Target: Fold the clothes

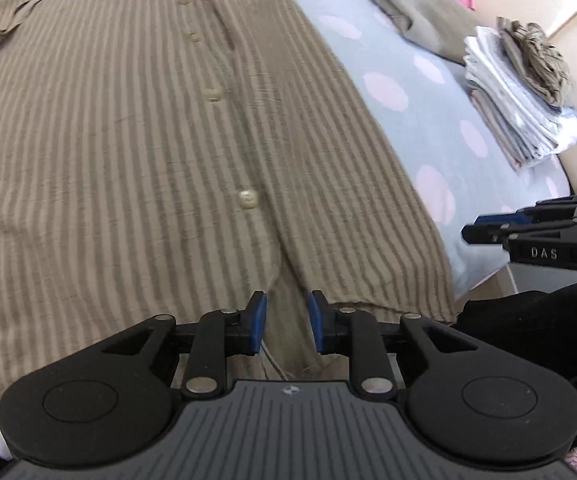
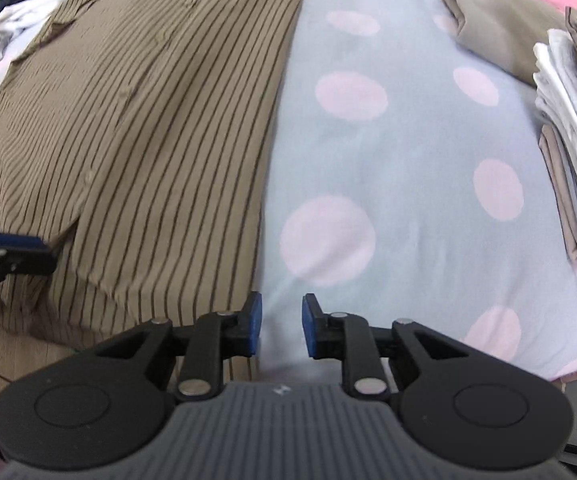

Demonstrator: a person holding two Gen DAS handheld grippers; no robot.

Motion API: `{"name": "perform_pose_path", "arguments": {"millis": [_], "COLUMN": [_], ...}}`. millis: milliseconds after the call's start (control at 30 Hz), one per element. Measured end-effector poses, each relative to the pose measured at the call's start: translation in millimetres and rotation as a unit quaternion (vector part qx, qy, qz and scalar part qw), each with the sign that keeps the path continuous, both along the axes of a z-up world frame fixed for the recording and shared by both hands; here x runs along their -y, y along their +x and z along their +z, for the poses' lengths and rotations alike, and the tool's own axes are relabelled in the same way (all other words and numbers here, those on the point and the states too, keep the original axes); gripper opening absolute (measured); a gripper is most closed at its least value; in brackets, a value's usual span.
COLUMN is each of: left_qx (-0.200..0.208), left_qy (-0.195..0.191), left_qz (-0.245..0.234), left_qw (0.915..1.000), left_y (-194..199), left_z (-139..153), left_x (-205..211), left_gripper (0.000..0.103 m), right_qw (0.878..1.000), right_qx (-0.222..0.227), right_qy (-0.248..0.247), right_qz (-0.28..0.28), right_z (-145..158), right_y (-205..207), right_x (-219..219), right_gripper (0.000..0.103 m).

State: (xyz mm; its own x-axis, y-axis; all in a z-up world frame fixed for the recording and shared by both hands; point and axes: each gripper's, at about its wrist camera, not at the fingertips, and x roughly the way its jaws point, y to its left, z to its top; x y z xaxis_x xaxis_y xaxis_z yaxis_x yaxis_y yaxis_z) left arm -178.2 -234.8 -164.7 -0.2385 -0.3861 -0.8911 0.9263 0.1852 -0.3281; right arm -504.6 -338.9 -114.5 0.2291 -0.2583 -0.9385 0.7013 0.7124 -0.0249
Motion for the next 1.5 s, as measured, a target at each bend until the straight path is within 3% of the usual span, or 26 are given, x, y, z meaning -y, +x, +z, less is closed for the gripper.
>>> {"name": "perform_pose_path", "arguments": {"millis": [267,400,567,1100,1333,1433,1500], "left_qx": [-0.05,-0.048,-0.037,0.038,0.067,0.072,0.074], "left_qy": [-0.008,-0.022,-0.031,0.041,0.097,0.104,0.103], "left_qz": [0.003,-0.042,-0.051,-0.116,-0.112,-0.107,-0.109], "left_qw": [0.9987,0.9977,0.9975,0.9917,0.9867,0.9861,0.9859], "left_y": [55.1,93.0,147.1,225.5,238.8,237.5,234.4], "left_z": [17.6,24.9,30.8,2.0,-13.8,-16.5,-15.6], "left_x": [-2.6,-3.7,-12.2,-41.4,-49.8,-51.3,-51.1], "left_gripper": [0.021,0.021,0.021,0.021,0.021,0.021,0.009], "right_qw": [0.999,0.998,0.997,0.995,0.993,0.992,0.992], "right_qx": [0.009,0.009,-0.002,-0.011,-0.006,-0.008,-0.009], "right_qy": [-0.023,-0.026,-0.033,-0.066,-0.075,-0.078,-0.08], "right_qz": [0.027,0.053,0.074,0.073,0.091,0.095,0.098], "right_z": [-2.0,-1.5,-1.4,-2.9,-0.2,-1.0,-1.3], "right_y": [34.5,52.1,63.9,67.4,71.0,70.5,70.6], "right_x": [2.6,-2.8,-5.3,-4.5,-11.2,-13.3,-14.1], "right_gripper": [0.03,0.031,0.031,0.032,0.032,0.032,0.032]}}
